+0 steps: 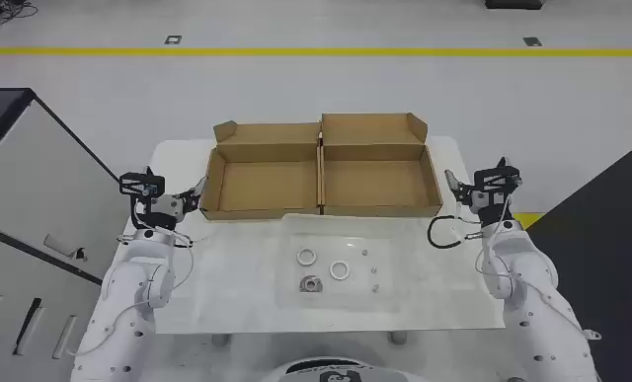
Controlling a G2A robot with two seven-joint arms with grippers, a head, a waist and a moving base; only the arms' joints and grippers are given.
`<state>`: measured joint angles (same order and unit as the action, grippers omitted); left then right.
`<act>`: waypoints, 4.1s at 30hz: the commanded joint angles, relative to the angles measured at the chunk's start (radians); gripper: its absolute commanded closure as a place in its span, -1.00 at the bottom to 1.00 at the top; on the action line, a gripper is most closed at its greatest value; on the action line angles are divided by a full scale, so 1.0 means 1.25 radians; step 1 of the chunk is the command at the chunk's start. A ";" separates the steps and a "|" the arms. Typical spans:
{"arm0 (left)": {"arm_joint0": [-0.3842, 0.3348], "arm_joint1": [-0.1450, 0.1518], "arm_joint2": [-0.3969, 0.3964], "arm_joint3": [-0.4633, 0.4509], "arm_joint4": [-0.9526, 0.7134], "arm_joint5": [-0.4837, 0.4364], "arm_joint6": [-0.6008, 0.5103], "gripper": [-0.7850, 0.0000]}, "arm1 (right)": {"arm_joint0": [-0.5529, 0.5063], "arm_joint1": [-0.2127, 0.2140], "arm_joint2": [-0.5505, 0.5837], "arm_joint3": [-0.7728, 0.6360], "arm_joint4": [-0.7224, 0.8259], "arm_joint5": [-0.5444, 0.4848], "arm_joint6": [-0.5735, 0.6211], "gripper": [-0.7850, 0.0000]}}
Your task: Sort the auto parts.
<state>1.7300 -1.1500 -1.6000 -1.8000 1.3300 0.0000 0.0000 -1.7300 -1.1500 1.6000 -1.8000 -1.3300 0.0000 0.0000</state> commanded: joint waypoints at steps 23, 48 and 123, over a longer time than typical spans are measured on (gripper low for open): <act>0.000 0.000 0.000 0.000 0.000 0.000 0.000 -1.00 | -0.098 0.027 0.159 -0.305 -0.071 -0.320 0.107 -1.00; 0.000 0.000 0.000 0.000 0.000 0.000 0.000 -1.00 | 0.160 0.095 0.053 -0.391 0.197 -0.794 0.662 -1.00; 0.000 0.000 0.000 0.000 0.000 0.000 0.000 -1.00 | 0.819 0.330 -0.961 -0.146 0.591 -0.396 1.060 -0.84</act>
<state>1.7300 -1.1500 -1.6000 -1.8000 1.3300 0.0000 0.0000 -0.7117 -0.7365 0.4088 -1.9884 -0.5895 -0.4953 1.3248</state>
